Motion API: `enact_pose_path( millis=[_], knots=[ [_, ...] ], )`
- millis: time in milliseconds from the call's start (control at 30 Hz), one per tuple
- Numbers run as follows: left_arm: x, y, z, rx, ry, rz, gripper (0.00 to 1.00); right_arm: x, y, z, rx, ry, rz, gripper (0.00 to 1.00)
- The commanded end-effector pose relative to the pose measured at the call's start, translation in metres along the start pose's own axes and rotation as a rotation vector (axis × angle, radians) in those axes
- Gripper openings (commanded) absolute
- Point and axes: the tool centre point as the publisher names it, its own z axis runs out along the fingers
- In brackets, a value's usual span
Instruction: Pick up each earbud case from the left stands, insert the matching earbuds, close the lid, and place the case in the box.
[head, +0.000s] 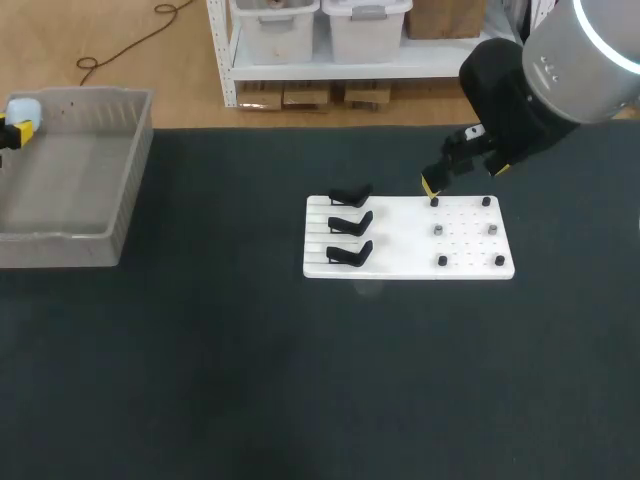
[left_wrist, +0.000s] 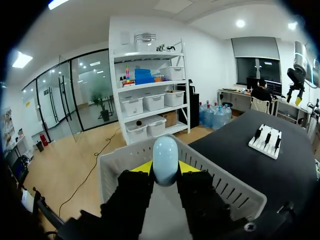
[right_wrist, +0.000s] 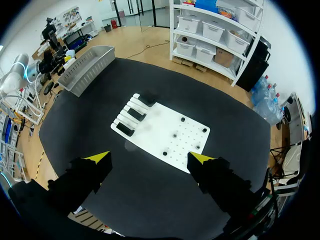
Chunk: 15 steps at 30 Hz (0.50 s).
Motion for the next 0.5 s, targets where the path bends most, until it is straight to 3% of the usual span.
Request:
enact_pose_path(
  millis=[33, 67, 100, 133, 333, 500],
  knots=[
    [-0.001, 0.006, 0.016, -0.291, 0.025, -0.007, 0.36, 0.002, 0.000, 0.000, 0.002, -0.005, 0.001, 1.00],
    [0.000, 0.006, 0.017, -0.290, 0.027, -0.006, 0.66, 0.002, 0.000, 0.000, 0.002, -0.005, 0.001, 1.00],
    [0.000, 0.007, 0.016, -0.289, 0.028, -0.005, 0.89, 0.002, 0.000, 0.000, 0.002, -0.005, 0.001, 1.00],
    [0.000, 0.007, 0.016, -0.289, 0.028, -0.004, 1.00, 0.002, 0.000, 0.000, 0.002, -0.005, 0.001, 1.00],
    [0.003, 0.002, 0.008, -0.299, 0.024, -0.004, 1.00, 0.002, 0.000, 0.000, 0.002, -0.005, 0.001, 1.00],
    [-0.006, -0.013, -0.004, -0.293, -0.022, 0.007, 1.00, 0.002, 0.000, 0.000, 0.002, -0.005, 0.001, 1.00]
  ],
)
